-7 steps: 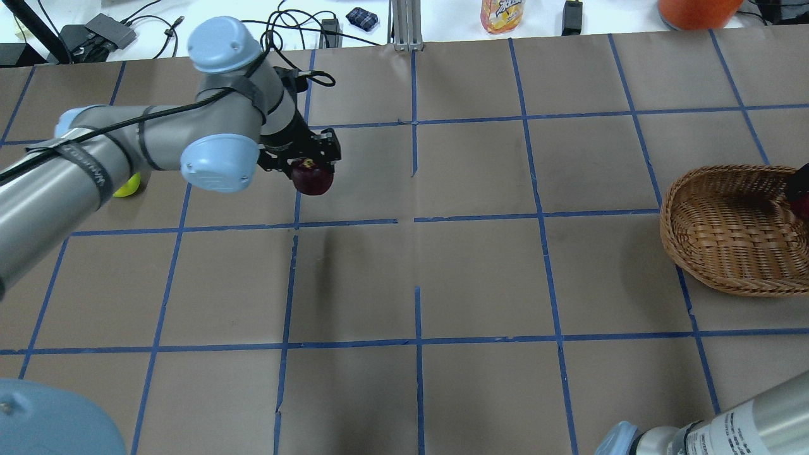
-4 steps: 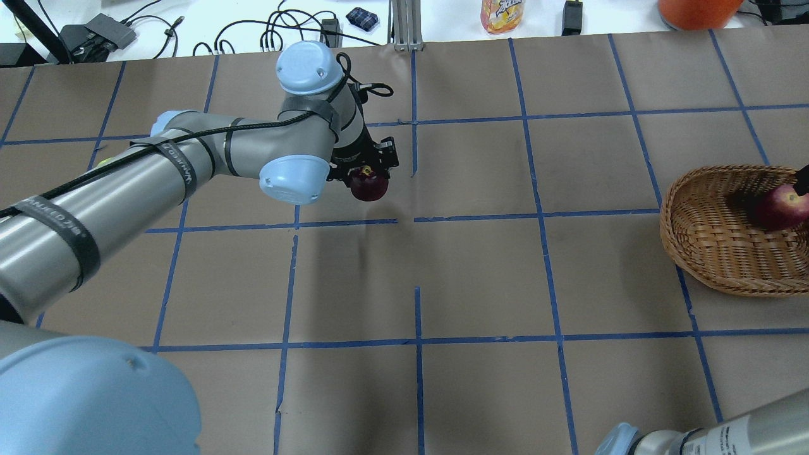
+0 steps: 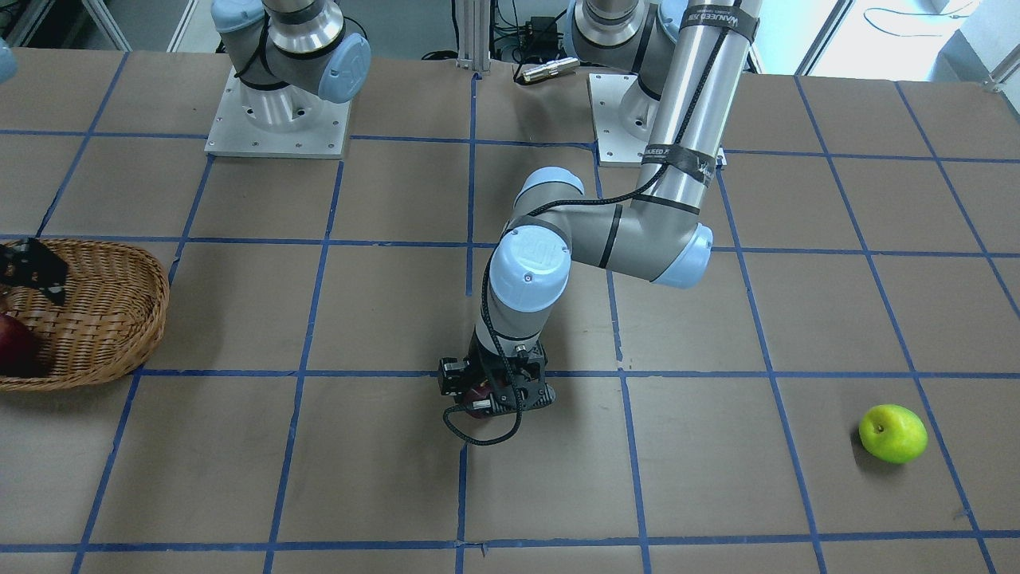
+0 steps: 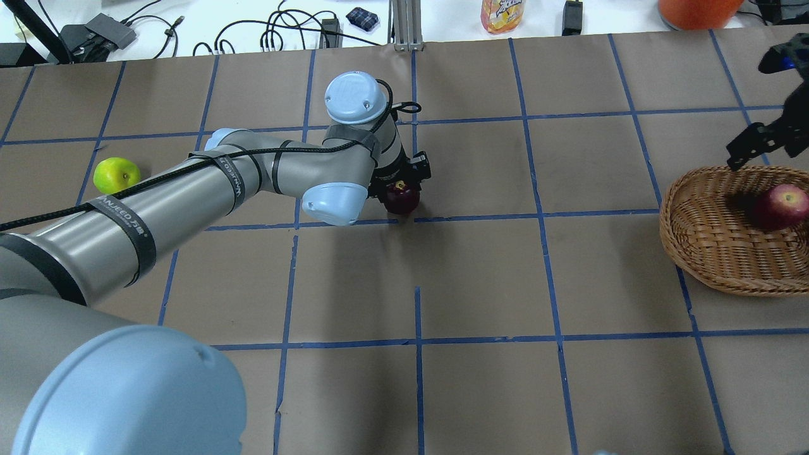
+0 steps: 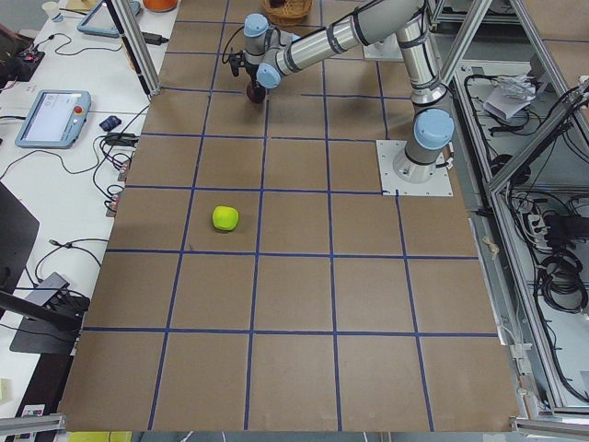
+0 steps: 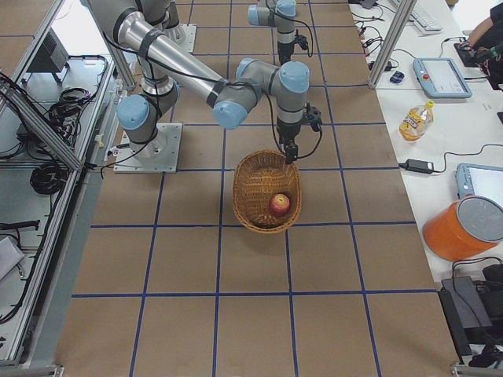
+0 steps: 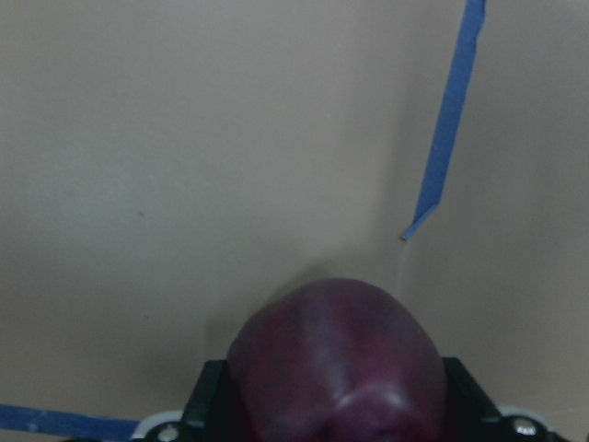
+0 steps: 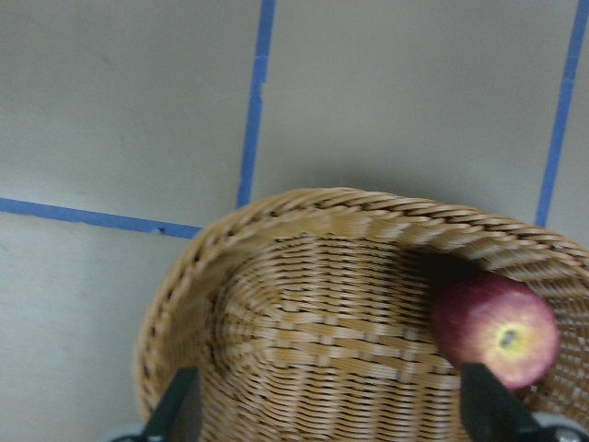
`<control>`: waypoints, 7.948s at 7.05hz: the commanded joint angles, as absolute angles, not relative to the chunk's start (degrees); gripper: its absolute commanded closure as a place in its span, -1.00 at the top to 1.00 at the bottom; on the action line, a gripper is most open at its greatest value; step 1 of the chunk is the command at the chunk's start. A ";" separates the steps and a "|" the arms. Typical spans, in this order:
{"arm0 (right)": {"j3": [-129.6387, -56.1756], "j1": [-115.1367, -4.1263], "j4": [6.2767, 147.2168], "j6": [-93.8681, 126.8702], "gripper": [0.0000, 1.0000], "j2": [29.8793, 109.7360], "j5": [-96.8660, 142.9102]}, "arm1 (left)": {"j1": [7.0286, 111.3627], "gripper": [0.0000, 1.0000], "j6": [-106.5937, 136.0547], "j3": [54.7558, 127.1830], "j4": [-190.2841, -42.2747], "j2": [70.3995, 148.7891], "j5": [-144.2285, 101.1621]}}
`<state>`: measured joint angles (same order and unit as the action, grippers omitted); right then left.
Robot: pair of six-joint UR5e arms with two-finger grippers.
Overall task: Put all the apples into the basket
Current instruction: 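Release the purple apple at the center with the left gripper, then grasp the purple apple with the right gripper while the left grasps the green apple, then place the purple apple in the basket while the left carries the green apple, then release the green apple at the center and raise the left gripper, then lower the right gripper onto the green apple and grasp it, then carry the green apple to the basket and release it with the right gripper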
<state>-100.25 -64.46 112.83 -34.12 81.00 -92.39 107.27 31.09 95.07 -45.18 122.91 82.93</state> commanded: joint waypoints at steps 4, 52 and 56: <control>-98.54 -93.54 121.43 8.43 1.00 72.98 -91.76 | 89.19 1.00 6.86 94.57 -64.47 109.54 80.50; -91.14 -112.94 137.02 26.72 1.00 53.62 -92.46 | 87.98 1.00 -2.90 82.80 -92.37 92.81 89.65; -90.27 -109.71 132.48 21.39 -0.26 57.97 -92.46 | 88.07 1.00 -2.90 83.23 -92.37 92.81 89.39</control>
<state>-90.56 -111.86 135.05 24.36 54.95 -92.51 87.99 -2.90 83.10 -92.35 92.76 89.42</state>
